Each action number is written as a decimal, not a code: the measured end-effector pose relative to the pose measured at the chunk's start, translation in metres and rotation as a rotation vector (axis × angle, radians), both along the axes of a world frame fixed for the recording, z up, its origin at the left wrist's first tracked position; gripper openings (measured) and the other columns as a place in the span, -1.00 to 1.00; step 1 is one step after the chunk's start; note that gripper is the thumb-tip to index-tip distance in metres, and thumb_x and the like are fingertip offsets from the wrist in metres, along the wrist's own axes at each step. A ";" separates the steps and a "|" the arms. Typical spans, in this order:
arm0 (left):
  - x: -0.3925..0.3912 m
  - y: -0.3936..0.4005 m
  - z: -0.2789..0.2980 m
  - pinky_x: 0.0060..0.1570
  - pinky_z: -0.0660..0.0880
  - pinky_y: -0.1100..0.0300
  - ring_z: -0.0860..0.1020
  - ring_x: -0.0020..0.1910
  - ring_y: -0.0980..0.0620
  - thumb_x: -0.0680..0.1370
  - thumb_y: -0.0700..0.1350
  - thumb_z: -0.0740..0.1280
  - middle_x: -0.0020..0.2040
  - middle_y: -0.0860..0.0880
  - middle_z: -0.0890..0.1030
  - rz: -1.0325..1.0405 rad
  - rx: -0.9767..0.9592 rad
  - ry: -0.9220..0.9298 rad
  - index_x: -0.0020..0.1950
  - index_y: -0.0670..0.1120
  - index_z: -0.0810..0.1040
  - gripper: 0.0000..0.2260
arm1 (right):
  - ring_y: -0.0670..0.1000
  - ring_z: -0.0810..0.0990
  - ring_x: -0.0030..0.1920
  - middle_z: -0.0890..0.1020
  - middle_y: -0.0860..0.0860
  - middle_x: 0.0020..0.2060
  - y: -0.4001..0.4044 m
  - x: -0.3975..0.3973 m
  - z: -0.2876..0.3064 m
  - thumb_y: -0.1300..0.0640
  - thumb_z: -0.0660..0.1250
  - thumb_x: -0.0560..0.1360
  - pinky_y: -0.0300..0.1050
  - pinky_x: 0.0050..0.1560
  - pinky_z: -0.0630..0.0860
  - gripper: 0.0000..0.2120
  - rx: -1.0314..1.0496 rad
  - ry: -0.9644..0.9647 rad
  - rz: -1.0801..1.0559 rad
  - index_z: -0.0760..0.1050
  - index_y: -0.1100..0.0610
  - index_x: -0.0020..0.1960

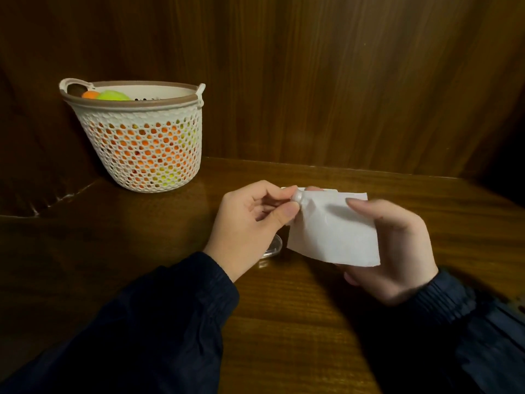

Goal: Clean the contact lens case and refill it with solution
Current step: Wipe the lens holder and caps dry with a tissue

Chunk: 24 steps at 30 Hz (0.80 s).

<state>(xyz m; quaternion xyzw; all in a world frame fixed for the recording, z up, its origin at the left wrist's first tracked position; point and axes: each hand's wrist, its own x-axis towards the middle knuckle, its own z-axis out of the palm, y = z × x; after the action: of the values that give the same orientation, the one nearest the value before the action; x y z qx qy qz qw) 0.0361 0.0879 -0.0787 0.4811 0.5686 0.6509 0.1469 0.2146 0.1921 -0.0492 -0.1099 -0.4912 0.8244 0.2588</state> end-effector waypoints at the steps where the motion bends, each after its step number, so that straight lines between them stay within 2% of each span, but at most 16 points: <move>1: 0.000 -0.001 0.000 -0.04 0.65 0.27 0.73 0.03 0.09 0.54 -0.24 0.49 0.03 0.05 0.76 -0.009 0.000 -0.029 0.13 -0.04 0.71 -0.80 | 0.01 0.73 -0.28 0.74 0.08 -0.13 -0.004 -0.002 0.000 0.18 0.29 0.50 -0.24 -0.50 0.56 -0.58 0.035 -0.027 0.009 0.61 0.31 0.31; 3: -0.002 -0.001 0.000 -0.02 0.65 0.25 0.73 0.06 0.07 0.55 -0.22 0.48 0.06 0.01 0.77 -0.041 -0.006 -0.115 0.16 -0.08 0.71 -0.81 | 0.08 0.73 -0.20 0.73 0.15 -0.01 -0.005 -0.003 -0.003 0.15 0.36 0.41 -0.20 -0.44 0.58 -0.50 0.163 -0.059 -0.014 0.62 0.20 0.34; 6: -0.004 -0.002 0.000 0.08 0.66 0.08 0.72 0.12 -0.02 0.52 -0.09 0.47 0.11 -0.07 0.76 -0.175 -0.042 -0.339 0.19 -0.09 0.71 -0.74 | 0.10 0.70 0.01 0.69 0.10 0.19 -0.003 -0.006 -0.010 0.17 0.41 0.39 -0.16 -0.20 0.64 -0.46 0.477 -0.125 -0.143 0.61 0.02 0.37; 8: -0.006 -0.002 0.002 0.03 0.66 0.09 0.72 0.03 -0.03 0.50 -0.07 0.47 0.11 -0.13 0.75 -0.281 -0.065 -0.468 0.20 -0.12 0.71 -0.70 | -0.05 0.64 0.21 0.64 -0.06 0.28 0.000 -0.004 -0.012 0.16 0.46 0.40 -0.20 0.11 0.62 -0.38 0.730 -0.157 -0.219 0.52 -0.05 0.46; 9: -0.007 -0.003 0.003 -0.04 0.65 0.13 0.72 -0.03 -0.01 0.50 -0.07 0.48 0.10 -0.15 0.75 -0.317 -0.076 -0.519 0.20 -0.14 0.72 -0.70 | -0.15 0.59 0.28 0.62 -0.17 0.30 0.003 -0.003 -0.013 0.14 0.48 0.41 -0.29 0.19 0.55 -0.33 0.849 -0.181 -0.245 0.46 -0.08 0.51; 11: -0.008 -0.003 0.005 -0.14 0.64 0.19 0.71 -0.14 0.01 0.51 -0.08 0.49 0.03 -0.16 0.76 -0.349 -0.109 -0.595 0.17 -0.17 0.73 -0.73 | -0.25 0.54 0.31 0.55 -0.31 0.31 0.008 -0.001 -0.012 0.09 0.54 0.45 -0.36 0.18 0.52 -0.25 1.063 -0.244 -0.290 0.35 -0.17 0.57; 13: -0.008 -0.002 0.006 -0.20 0.62 0.19 0.69 -0.20 0.01 0.54 -0.10 0.46 -0.06 -0.18 0.74 -0.352 -0.142 -0.622 0.15 -0.20 0.73 -0.75 | -0.21 0.58 0.30 0.48 -0.35 0.34 0.014 0.000 -0.013 0.18 0.57 0.47 -0.20 0.21 0.56 -0.17 1.240 -0.279 -0.313 0.27 -0.18 0.61; 15: -0.008 -0.002 0.007 -0.23 0.60 0.20 0.66 -0.25 0.03 0.59 -0.11 0.44 -0.13 -0.18 0.73 -0.337 -0.169 -0.619 0.15 -0.25 0.71 -0.76 | -0.16 0.58 0.34 0.43 -0.26 0.41 0.018 0.000 -0.013 0.28 0.54 0.43 -0.08 0.36 0.52 -0.10 1.344 -0.289 -0.321 0.24 -0.15 0.63; 17: -0.008 -0.002 0.008 -0.27 0.58 0.22 0.63 -0.29 0.05 0.63 -0.10 0.41 -0.17 -0.17 0.72 -0.316 -0.191 -0.627 0.17 -0.29 0.68 -0.74 | -0.14 0.46 0.45 0.40 -0.25 0.44 0.021 -0.001 -0.012 0.24 0.51 0.40 -0.15 0.46 0.41 -0.09 1.446 -0.302 -0.350 0.23 -0.14 0.65; 20: -0.006 -0.003 0.010 -0.30 0.57 0.23 0.62 -0.31 0.06 0.64 -0.09 0.39 -0.18 -0.16 0.72 -0.313 -0.232 -0.637 0.21 -0.31 0.65 -0.70 | -0.17 0.42 0.46 0.36 -0.31 0.41 0.023 -0.003 -0.013 0.26 0.54 0.41 -0.06 0.47 0.43 -0.07 1.533 -0.333 -0.401 0.22 -0.13 0.65; 22: -0.004 -0.003 0.010 -0.29 0.56 0.22 0.62 -0.30 0.06 0.65 -0.07 0.37 -0.19 -0.16 0.71 -0.331 -0.266 -0.643 0.22 -0.31 0.64 -0.68 | -0.12 0.46 0.43 0.41 -0.26 0.36 0.024 -0.003 -0.013 0.25 0.56 0.41 0.08 0.42 0.50 -0.08 1.549 -0.354 -0.445 0.24 -0.12 0.65; 24: -0.003 -0.003 0.011 -0.28 0.55 0.20 0.60 -0.30 0.04 0.63 -0.03 0.39 -0.21 -0.14 0.68 -0.364 -0.294 -0.659 0.21 -0.32 0.61 -0.65 | -0.08 0.49 0.40 0.45 -0.19 0.34 0.025 -0.003 -0.013 0.27 0.58 0.41 0.11 0.37 0.55 -0.09 1.549 -0.359 -0.482 0.28 -0.11 0.63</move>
<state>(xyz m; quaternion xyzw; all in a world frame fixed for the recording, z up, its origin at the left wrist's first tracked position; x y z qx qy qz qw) 0.0331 0.0849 -0.0682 0.3132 0.4839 0.6452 0.5014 0.2116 0.2173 -0.0625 -0.1325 -0.9166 0.1446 0.3483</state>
